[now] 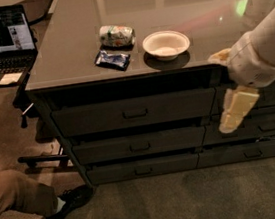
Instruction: Open top drawer
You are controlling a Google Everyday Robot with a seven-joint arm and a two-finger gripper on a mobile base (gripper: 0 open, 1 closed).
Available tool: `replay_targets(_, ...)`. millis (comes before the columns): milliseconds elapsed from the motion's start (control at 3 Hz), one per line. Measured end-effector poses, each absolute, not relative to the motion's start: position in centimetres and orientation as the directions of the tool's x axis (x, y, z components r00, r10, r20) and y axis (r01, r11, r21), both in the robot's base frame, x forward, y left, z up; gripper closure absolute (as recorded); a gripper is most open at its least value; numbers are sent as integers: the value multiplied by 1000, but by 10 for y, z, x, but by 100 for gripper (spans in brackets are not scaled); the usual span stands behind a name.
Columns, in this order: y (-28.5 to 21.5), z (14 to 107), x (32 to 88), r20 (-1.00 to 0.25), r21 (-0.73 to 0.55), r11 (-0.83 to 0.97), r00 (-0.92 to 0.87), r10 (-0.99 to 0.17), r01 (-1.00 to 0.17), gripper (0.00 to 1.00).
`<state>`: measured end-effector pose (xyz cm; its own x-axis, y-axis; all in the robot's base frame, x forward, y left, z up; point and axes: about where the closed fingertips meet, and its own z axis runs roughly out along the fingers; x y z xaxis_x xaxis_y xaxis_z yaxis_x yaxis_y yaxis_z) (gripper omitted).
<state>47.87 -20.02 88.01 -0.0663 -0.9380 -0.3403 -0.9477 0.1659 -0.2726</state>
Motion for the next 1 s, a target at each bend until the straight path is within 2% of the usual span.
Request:
replay_targets(667, -176, 813, 541, -406, -295, 150, -18, -914, -944, 0)
replay_targets(1000, -160, 746, 576, -362, -235, 162, -68, -930, -958, 0)
